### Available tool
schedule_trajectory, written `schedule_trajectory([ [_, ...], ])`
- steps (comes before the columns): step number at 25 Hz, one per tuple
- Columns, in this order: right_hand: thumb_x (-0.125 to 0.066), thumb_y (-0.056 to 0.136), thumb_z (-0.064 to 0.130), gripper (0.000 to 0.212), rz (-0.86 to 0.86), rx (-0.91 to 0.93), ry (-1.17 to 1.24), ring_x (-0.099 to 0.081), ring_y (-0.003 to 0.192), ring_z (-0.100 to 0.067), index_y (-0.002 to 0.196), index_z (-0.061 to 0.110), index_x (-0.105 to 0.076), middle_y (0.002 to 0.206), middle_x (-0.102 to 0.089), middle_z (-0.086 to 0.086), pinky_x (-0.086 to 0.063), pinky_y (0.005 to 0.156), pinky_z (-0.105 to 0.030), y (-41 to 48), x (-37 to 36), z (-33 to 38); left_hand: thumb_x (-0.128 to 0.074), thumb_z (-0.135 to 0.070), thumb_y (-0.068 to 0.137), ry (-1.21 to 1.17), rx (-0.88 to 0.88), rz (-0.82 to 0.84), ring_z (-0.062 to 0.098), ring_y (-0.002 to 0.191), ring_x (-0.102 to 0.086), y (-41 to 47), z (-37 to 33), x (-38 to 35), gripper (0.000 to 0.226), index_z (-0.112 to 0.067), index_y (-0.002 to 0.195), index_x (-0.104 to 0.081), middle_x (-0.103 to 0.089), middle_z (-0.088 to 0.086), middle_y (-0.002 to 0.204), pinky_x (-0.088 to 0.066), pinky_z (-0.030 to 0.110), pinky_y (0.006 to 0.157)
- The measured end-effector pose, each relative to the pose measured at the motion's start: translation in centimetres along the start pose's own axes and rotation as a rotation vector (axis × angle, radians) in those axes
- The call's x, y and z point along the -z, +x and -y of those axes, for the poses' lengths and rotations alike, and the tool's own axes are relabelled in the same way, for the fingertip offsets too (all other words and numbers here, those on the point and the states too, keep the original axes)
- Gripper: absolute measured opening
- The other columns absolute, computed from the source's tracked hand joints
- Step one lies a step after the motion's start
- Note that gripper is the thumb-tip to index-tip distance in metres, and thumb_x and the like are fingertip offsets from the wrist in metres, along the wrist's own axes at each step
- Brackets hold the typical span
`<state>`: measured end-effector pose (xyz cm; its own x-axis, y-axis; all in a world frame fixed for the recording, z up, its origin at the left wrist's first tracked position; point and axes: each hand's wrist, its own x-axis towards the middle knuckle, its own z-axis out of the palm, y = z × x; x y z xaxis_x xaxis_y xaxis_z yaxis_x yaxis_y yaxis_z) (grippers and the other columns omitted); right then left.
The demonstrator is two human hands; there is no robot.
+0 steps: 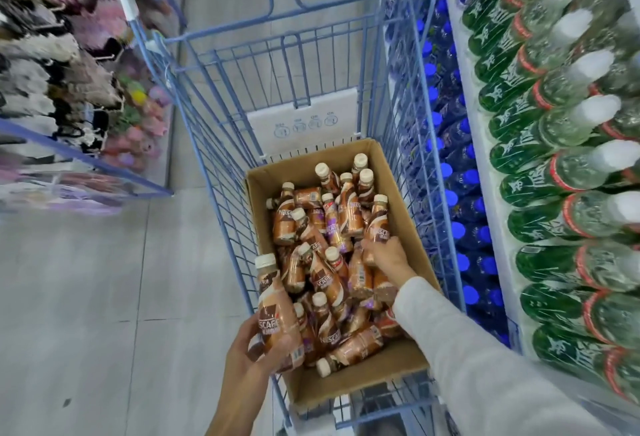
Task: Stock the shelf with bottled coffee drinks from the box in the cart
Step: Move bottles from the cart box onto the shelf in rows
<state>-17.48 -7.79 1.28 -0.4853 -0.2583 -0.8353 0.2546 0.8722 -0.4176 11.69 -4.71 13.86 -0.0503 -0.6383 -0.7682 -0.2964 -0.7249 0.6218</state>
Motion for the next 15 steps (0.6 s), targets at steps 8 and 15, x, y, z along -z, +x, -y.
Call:
schedule_trajectory([
  [8, -0.093, 0.056, 0.042, 0.099, 0.053, 0.165, 0.413, -0.068, 0.101, -0.012, 0.137, 0.022, -0.04, 0.117, -0.067, 0.007, -0.05, 0.078, -0.029, -19.0, 7.1, -3.9, -0.093, -0.049, 0.062, -0.031, -0.173, 0.34, 0.016, 0.116, -0.069, -4.2, -4.4, -3.0, 0.085, -0.039, 0.139, -0.058, -0.07, -0.008, 0.13, -0.061, 0.037, 0.087],
  [15, -0.092, 0.069, 0.012, 0.051, -0.19, 0.442, 0.696, -0.074, 0.084, -0.008, 0.11, 0.025, -0.063, 0.094, -0.079, 0.008, -0.052, 0.067, -0.013, -30.4, 15.6, -8.5, -0.092, -0.037, 0.066, 0.08, -0.427, 0.593, -0.011, 0.106, -0.065, -12.3, -7.7, -10.7, 0.048, -0.053, 0.104, -0.069, -0.072, -0.028, 0.116, -0.052, 0.013, 0.09],
])
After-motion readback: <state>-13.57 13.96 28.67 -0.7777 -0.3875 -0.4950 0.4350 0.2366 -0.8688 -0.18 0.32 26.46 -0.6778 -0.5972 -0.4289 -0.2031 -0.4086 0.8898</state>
